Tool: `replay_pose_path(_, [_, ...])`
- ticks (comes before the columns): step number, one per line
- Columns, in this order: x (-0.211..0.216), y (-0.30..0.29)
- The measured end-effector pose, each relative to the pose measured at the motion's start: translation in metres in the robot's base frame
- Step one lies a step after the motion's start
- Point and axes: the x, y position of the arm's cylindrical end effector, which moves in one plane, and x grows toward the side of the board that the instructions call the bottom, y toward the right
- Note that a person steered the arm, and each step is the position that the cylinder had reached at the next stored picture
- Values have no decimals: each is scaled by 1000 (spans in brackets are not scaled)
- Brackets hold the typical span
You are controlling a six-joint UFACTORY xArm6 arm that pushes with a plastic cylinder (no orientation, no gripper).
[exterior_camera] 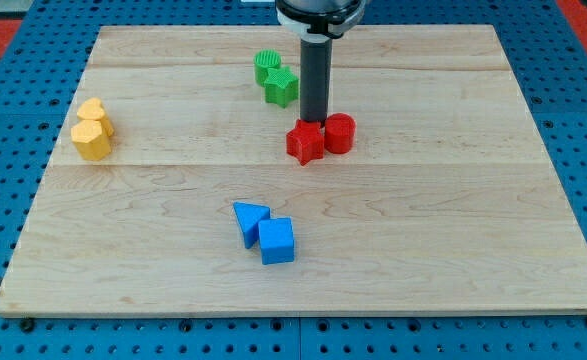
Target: Slide the red star along with the red circle to the center right
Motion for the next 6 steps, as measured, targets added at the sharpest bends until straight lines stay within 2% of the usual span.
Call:
replay_pose_path(1, [-1, -50])
replay_pose_path(2, [32, -59])
replay_pose_path(3, [55, -32])
replay_pose_path(4, [29, 10])
replay_pose_path(6, [16, 25])
